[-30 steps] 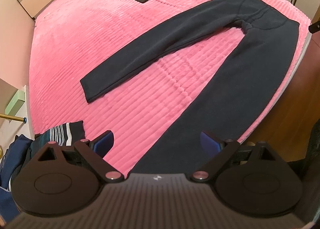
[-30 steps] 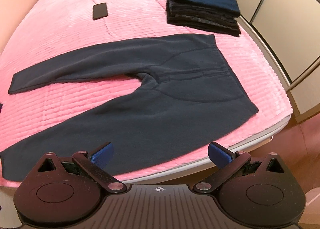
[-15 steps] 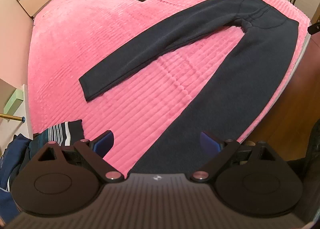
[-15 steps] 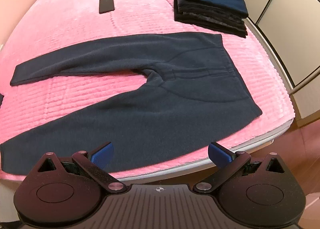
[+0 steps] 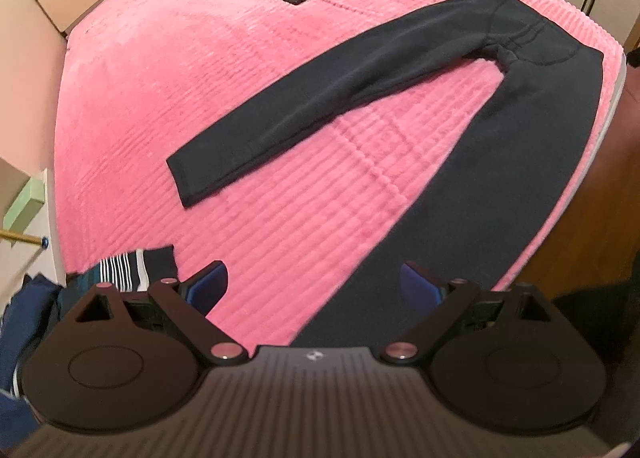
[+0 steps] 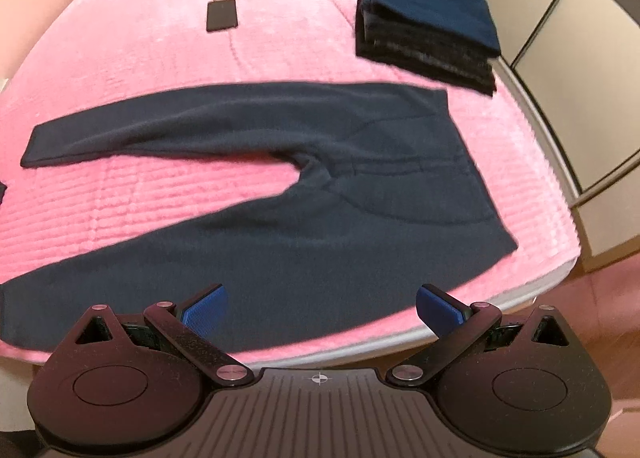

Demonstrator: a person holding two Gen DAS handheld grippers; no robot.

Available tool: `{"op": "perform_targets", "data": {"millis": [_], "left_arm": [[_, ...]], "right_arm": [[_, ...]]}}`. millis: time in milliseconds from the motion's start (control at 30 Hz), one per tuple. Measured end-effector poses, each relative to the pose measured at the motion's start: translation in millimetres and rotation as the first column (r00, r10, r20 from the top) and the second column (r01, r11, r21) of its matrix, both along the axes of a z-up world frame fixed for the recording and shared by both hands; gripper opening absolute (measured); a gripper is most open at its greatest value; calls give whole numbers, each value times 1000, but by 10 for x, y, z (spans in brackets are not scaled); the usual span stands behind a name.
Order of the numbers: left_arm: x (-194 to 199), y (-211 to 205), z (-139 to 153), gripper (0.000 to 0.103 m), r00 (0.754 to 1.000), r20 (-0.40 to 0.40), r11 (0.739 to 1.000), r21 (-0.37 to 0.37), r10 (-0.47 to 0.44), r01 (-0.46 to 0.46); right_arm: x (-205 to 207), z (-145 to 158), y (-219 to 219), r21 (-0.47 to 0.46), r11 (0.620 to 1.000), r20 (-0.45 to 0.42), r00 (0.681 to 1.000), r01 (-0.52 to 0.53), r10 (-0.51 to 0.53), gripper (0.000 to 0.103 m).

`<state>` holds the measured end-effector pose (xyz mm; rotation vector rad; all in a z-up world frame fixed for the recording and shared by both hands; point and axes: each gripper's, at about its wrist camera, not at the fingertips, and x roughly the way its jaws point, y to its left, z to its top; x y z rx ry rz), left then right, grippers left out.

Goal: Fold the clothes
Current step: 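Move the open left gripper toward the hem of one pant leg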

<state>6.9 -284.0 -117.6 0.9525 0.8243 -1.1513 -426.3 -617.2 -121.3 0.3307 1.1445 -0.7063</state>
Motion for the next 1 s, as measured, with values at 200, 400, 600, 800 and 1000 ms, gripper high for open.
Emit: {"op": "perform_targets", "data": {"millis": [200, 400, 600, 800, 1000], "left_arm": [[292, -347, -15, 91, 998, 47, 999, -10, -30, 31], [584, -935, -9, 85, 997, 72, 999, -29, 28, -26], [675, -1528, -170, 83, 990, 124, 997, 33, 66, -70], [846, -1987, -478, 75, 990, 136, 994, 112, -27, 12], [1239, -2364, -885, 68, 986, 106, 981, 158, -129, 112]], "right_arm": [[84, 146, -183, -84, 992, -14, 996, -91, 90, 103], [297, 58, -801, -119, 966, -42, 974, -228, 224, 103], [709, -312, -1627, -107, 903, -46, 910, -416, 413, 103], [1087, -610, -2269, -87, 851, -58, 856, -518, 514, 102], [1394, -871, -2469, -77, 825, -93, 828, -560, 553, 95]]}}
